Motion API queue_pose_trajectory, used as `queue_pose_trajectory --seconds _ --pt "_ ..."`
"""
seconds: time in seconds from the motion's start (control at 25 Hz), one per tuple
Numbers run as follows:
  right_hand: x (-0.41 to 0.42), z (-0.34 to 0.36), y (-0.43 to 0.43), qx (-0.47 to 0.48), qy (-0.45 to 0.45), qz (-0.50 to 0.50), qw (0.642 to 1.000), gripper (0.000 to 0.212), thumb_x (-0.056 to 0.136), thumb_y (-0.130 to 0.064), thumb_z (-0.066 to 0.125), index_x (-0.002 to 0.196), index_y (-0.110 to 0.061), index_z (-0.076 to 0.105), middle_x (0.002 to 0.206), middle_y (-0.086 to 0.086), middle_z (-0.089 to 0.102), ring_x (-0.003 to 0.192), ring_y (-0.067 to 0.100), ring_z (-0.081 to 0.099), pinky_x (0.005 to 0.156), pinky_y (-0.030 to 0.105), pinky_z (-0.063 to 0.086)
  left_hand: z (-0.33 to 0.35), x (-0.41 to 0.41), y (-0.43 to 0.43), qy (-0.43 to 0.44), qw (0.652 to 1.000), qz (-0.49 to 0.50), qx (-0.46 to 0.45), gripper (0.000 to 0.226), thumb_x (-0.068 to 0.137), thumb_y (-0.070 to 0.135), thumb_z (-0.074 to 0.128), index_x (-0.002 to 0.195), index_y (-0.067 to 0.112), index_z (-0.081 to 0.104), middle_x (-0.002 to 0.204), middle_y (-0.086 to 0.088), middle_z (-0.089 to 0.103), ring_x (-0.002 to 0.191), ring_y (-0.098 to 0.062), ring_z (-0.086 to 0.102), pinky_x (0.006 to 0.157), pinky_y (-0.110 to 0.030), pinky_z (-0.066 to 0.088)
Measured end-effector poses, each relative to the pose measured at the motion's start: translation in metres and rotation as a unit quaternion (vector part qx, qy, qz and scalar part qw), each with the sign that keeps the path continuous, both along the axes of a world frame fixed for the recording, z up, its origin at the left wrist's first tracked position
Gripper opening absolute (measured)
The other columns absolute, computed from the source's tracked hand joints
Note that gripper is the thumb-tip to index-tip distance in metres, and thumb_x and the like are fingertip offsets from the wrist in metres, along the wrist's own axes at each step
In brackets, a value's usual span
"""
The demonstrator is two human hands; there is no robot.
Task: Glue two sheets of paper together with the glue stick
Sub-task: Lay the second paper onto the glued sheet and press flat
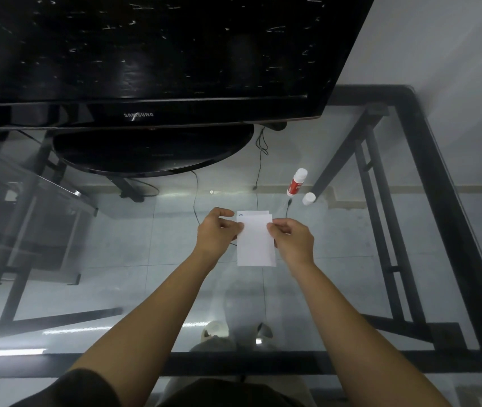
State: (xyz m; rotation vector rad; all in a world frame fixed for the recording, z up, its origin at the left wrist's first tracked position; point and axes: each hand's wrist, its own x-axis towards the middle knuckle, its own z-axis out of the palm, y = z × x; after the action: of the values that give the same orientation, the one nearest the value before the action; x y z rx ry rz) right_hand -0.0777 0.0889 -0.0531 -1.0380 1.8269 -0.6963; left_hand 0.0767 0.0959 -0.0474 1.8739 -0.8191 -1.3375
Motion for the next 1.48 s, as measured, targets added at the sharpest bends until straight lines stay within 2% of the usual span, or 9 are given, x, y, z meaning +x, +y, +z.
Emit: queue_pose_trajectory --seconds 0.2,0.32,0.52,0.68,0.88,1.0,1.16,1.36,1.48 --pt "0.002 -0.005 -0.017 -0.014 0.027 0.004 1.000 0.008 0.080 -0.022 0.068 0.085 -0.016 0.066 0.079 -0.005 0.063 0.073 0.010 0.058 0.063 0.015 0.042 -0.010 -0.005 -0.010 -0.095 0.995 -0.009 -0.020 0.027 0.082 0.017 0.068 0.101 0.016 0.049 0.081 -0.009 0.066 0.072 -0.019 0.064 0.058 -0.018 0.046" --pt "0.002 -0.009 -0.021 -0.013 0.034 0.011 0.999 0.010 0.081 -0.021 0.068 0.087 -0.014 0.067 0.079 -0.005 0.063 0.073 0.010 0.058 0.061 0.012 0.039 -0.013 -0.007 -0.016 -0.127 0.991 -0.025 -0.023 0.028 0.084 0.018 0.067 0.103 0.015 0.047 0.075 -0.004 0.062 0.072 -0.021 0.061 0.055 -0.016 0.042" --pt "0.001 -0.017 -0.022 0.000 0.044 0.020 0.999 0.011 0.081 -0.022 0.067 0.088 -0.013 0.067 0.081 -0.004 0.065 0.071 0.010 0.059 0.059 0.010 0.038 -0.018 -0.009 -0.018 -0.156 0.987 -0.043 -0.012 0.028 0.084 0.017 0.066 0.105 0.014 0.048 0.066 0.005 0.055 0.061 -0.007 0.054 0.051 -0.011 0.037" --pt "0.002 -0.020 -0.023 -0.009 0.052 0.017 0.998 0.011 0.081 -0.022 0.068 0.088 -0.013 0.067 0.082 -0.002 0.067 0.067 0.006 0.056 0.059 0.008 0.036 -0.020 -0.011 -0.019 -0.167 0.985 -0.041 -0.007 0.027 0.085 0.017 0.065 0.107 0.013 0.049 0.066 0.007 0.053 0.059 -0.005 0.052 0.048 -0.008 0.035" --pt "0.003 -0.018 -0.023 -0.014 0.057 0.018 0.998 0.012 0.082 -0.020 0.067 0.089 -0.010 0.067 0.089 0.005 0.071 0.073 0.011 0.059 0.067 0.017 0.044 -0.019 -0.013 -0.021 -0.178 0.983 -0.035 0.000 0.028 0.086 0.015 0.065 0.108 0.010 0.050 0.065 0.007 0.052 0.061 -0.005 0.050 0.052 -0.012 0.037" --pt "0.005 -0.015 -0.023 -0.027 0.074 0.025 0.997 0.015 0.083 -0.019 0.066 0.092 -0.007 0.067 0.092 0.009 0.072 0.079 0.018 0.063 0.075 0.023 0.047 -0.019 -0.017 -0.021 -0.190 0.981 -0.030 0.003 0.028 0.086 0.014 0.063 0.109 0.009 0.049 0.065 0.006 0.053 0.061 -0.005 0.050 0.061 -0.021 0.040" --pt "0.009 -0.012 -0.021 -0.040 0.106 0.032 0.993 0.018 0.084 -0.019 0.065 0.096 -0.005 0.066 0.096 0.010 0.071 0.086 0.023 0.065 0.082 0.029 0.050 -0.016 -0.023 -0.021 -0.204 0.978 -0.029 0.009 0.028 0.088 0.011 0.060 0.112 0.008 0.046 0.077 -0.006 0.059 0.065 -0.015 0.053 0.064 -0.026 0.043" --pt "0.013 -0.012 -0.020 -0.054 0.161 0.050 0.984 0.022 0.084 -0.020 0.065 0.100 -0.006 0.062 0.100 0.012 0.068 0.088 0.024 0.064 0.083 0.030 0.050 -0.012 -0.027 -0.020 -0.205 0.978 -0.026 0.009 0.027 0.087 0.008 0.057 0.111 0.006 0.042 0.090 -0.017 0.063 0.076 -0.025 0.057 0.065 -0.031 0.045" --pt "0.006 -0.012 -0.016 -0.109 0.188 0.120 0.969 0.026 0.085 -0.022 0.064 0.106 -0.009 0.056 0.111 0.012 0.062 0.098 0.026 0.060 0.089 0.032 0.048 -0.010 -0.026 -0.021 -0.194 0.980 -0.024 0.023 0.028 0.088 0.008 0.058 0.110 0.007 0.040 0.097 -0.018 0.062 0.080 -0.026 0.057 0.066 -0.030 0.044"
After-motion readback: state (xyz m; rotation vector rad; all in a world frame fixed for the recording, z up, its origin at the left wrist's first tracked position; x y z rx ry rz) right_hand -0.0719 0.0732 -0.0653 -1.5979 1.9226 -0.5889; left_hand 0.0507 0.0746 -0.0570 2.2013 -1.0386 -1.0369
